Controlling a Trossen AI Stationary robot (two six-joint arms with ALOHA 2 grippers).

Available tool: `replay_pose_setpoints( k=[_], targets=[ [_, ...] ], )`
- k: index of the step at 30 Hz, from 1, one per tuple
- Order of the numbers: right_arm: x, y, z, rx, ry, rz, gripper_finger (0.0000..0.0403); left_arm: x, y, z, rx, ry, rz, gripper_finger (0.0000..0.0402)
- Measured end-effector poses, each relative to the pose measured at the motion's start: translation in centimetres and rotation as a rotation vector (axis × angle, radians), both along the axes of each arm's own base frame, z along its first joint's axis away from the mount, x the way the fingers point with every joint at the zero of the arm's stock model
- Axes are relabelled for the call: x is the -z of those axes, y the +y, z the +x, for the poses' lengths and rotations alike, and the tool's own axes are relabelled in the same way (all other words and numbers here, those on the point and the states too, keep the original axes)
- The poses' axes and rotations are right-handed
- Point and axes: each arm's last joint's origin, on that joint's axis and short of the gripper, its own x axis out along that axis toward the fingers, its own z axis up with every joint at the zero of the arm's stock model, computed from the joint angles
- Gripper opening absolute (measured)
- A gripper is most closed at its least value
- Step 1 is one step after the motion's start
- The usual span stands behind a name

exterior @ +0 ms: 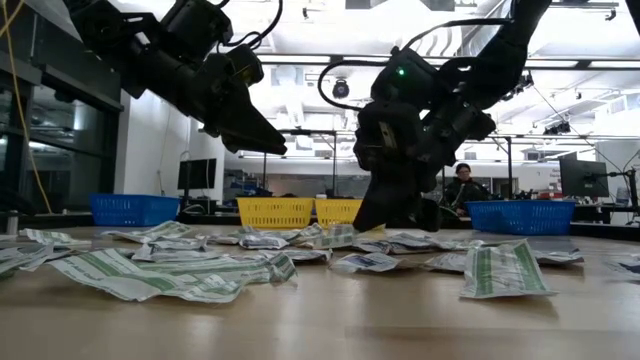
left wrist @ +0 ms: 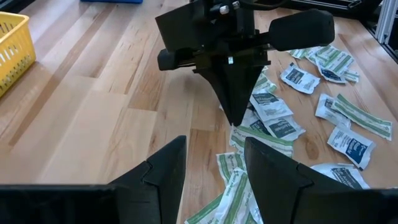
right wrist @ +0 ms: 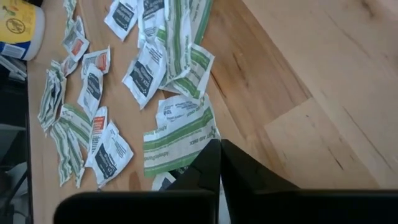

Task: Pick & Place First Aid Supplies
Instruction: Put the green bandage pack into the right yellow bin

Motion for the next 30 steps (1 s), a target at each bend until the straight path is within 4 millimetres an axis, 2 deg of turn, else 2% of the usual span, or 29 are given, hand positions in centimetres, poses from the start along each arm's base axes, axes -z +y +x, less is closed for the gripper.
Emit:
replay_pose_setpoints(
  k=[8,16,21,30],
  targets=[
    [-0.2,0.0,0.1,-0.027,-0.002,-0.002,0.0001,0.0,0.0,0.0,0.0,0.002,0.0,0.0162],
    [-2.7,0.0,1.0,-0.083,-0.044,-0.016,0.0,0.1,0.0,0.0,0.0,0.006,-0.001,0.0162],
    [-5.5,-0.2,0.9,-0.09,-0.027,-0.095,0.0,0.0,0.0,0.0,-0.001,0.006,-0.001,0.0162],
    [-12.7,-1.1,-0.5,-0.043,-0.048,-0.297,0.0,0.0,0.0,0.0,0.0,0.0,0.0,0.0162]
  ],
)
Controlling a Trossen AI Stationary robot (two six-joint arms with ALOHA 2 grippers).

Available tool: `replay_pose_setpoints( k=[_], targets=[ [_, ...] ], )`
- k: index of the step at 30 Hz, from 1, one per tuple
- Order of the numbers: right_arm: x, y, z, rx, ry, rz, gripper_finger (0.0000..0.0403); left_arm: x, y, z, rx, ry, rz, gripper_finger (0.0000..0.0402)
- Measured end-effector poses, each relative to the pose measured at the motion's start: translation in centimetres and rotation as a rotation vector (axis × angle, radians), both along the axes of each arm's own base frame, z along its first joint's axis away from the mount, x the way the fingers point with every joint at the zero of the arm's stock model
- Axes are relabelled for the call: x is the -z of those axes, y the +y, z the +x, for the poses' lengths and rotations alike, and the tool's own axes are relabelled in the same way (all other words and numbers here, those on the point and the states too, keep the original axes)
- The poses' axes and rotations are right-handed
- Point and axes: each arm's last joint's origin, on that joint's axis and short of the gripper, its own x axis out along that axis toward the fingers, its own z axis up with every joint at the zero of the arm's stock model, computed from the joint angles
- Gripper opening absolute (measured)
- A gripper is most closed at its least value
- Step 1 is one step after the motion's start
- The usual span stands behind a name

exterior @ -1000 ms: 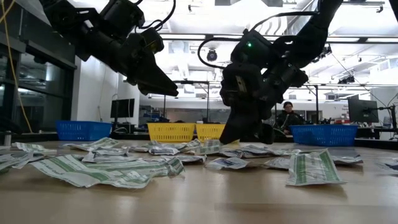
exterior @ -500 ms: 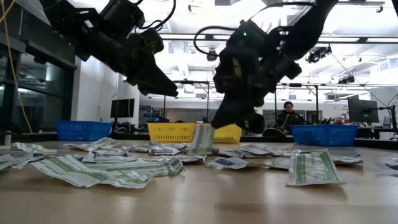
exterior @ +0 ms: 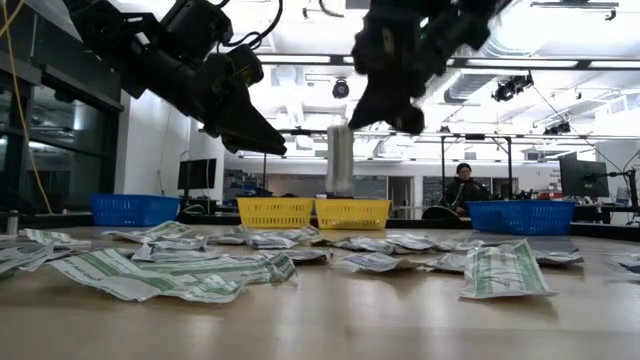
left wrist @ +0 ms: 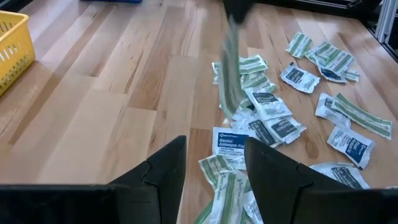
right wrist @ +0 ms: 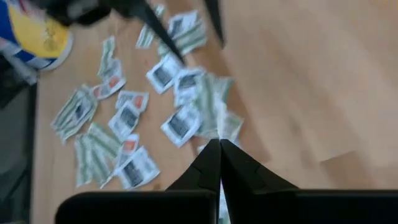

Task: Pick & Place First Aid Supplies
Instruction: Put the green bandage pack into the right yellow bin

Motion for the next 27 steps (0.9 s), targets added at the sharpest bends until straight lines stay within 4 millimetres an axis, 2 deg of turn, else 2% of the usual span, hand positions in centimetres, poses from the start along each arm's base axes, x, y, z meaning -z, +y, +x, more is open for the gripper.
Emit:
replay_pose_setpoints(
  k=[5,12,21,27],
  targets=[
    [-3.3,-1.0,-0.9,0.05,-0.023,-0.12,0.0,0.0,0.0,0.0,0.0,-0.002,0.0,0.0162],
    [-5.3,-3.6,-1.3,0.127,-0.033,-0.328,0.0,0.0,0.0,0.0,-0.003,-0.002,-0.005,0.0162],
    [-5.4,-7.8,-2.0,0.323,0.037,-0.648,0.0,0.0,0.0,0.0,-0.003,-0.002,-0.007,0.0162],
    [-2.7,-11.1,-1.1,0.388,-0.01,-0.682,0.0,0.0,0.0,0.0,-0.003,-0.002,-0.007,0.0162]
  ],
)
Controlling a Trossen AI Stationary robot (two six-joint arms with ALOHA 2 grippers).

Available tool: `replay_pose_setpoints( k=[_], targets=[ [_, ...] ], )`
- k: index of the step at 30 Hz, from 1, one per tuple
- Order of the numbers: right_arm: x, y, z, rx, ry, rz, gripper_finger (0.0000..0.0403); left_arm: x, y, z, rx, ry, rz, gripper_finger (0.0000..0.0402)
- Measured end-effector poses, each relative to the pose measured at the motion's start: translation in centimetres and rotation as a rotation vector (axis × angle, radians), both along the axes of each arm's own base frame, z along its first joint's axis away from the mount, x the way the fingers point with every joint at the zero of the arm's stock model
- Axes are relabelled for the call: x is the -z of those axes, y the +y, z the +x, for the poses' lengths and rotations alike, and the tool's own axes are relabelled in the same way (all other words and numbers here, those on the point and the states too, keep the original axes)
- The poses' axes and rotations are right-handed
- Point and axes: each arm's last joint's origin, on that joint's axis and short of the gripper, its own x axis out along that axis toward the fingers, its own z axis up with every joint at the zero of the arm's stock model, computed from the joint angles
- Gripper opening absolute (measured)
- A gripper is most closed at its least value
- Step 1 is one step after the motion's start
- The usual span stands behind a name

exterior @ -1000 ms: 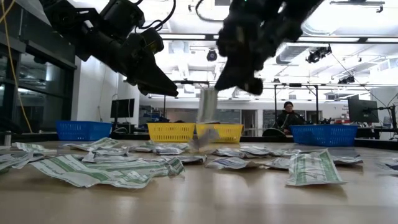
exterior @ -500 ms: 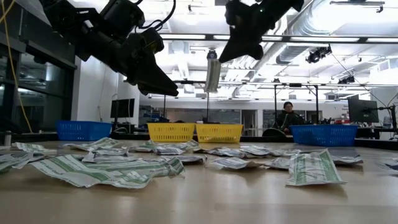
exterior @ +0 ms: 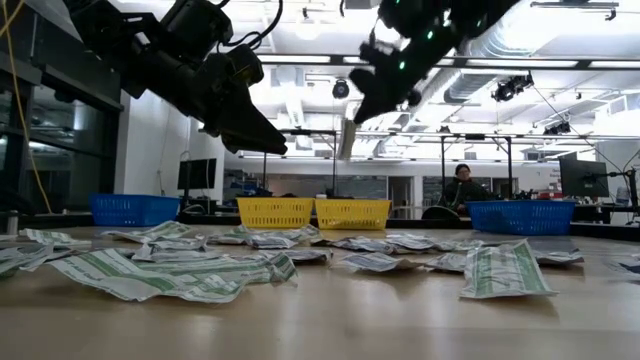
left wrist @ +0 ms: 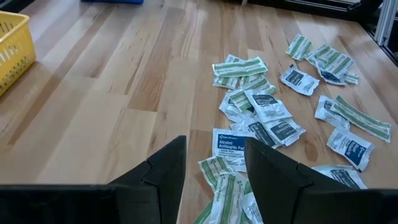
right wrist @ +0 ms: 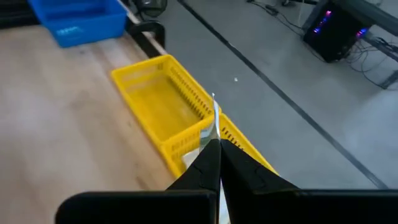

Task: Pick & Place First Aid Supplies
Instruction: Put the green bandage pack into the right yellow bin

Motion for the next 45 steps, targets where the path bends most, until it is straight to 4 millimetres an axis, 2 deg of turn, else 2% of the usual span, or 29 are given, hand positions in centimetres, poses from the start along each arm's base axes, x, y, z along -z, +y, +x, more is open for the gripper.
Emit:
replay_pose_setpoints(
  k=[9,14,18,22,25,36,45],
  targets=[
    [5.3,-4.8,1.0,0.145,-0.092,0.17,0.0,0.0,0.0,0.0,0.0,0.001,0.0,0.0162],
    [7.7,-6.1,1.1,0.213,-0.162,0.34,0.0,0.0,0.0,0.0,0.0,0.001,0.0,0.0162],
    [8.5,-6.8,0.9,0.274,-0.226,0.429,0.0,0.0,0.0,0.0,0.0,0.001,0.0,0.0162],
    [8.7,-7.0,0.8,0.294,-0.233,0.446,0.0002,0.0,0.0,0.0,0.009,0.0,-0.005,0.0162],
    [8.7,-7.0,0.9,0.284,-0.236,0.456,0.0019,0.0,-0.1,0.0,0.019,-0.001,-0.009,0.0162],
    [8.8,-6.9,0.7,0.242,-0.214,0.496,0.0133,0.0,-0.1,0.0,0.02,0.0,-0.01,0.0162],
    [7.3,-6.9,-1.3,0.29,-0.114,0.483,0.0153,0.0,-0.1,0.0,0.021,-0.001,-0.01,0.0162]
  ],
)
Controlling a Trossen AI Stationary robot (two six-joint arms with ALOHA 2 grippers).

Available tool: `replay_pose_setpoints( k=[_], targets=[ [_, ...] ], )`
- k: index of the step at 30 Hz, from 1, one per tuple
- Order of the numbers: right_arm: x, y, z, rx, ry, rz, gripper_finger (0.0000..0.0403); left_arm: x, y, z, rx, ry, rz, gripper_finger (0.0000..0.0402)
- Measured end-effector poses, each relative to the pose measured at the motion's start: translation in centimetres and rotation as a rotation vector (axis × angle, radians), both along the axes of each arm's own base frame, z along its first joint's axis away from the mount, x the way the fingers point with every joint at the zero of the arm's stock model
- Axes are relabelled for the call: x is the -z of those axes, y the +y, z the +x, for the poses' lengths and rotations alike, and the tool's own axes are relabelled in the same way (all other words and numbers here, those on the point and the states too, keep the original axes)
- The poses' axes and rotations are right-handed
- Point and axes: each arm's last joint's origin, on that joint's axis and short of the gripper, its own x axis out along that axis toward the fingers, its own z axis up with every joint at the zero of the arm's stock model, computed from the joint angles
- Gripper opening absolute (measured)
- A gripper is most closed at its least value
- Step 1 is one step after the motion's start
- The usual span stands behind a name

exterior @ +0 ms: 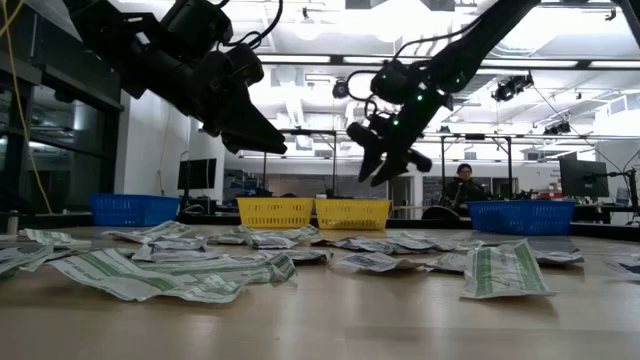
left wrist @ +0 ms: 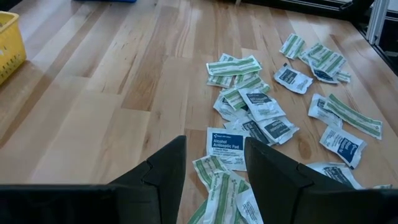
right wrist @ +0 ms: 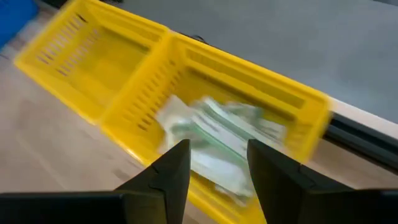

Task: Pick & Place First Aid Supplies
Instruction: Put the green bandage pack into the right yellow bin

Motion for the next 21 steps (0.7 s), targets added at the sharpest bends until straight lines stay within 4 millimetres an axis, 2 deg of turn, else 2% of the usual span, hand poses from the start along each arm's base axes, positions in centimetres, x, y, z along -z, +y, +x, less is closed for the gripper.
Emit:
replay_pose_setpoints(
  k=[9,15,21],
  targets=[
    [-2.3,2.2,-2.7,-0.055,0.217,0.02,0.0154,0.0,0.0,0.0,0.003,0.0,0.008,0.0162],
    [-3.3,5.0,-3.4,-0.214,0.332,0.059,0.0154,0.0,0.0,0.0,0.003,0.0,0.008,0.0162],
    [-3.7,8.3,-3.7,-0.466,0.445,0.103,0.0154,0.0,0.0,0.0,0.003,-0.001,0.007,0.0162]
  ],
)
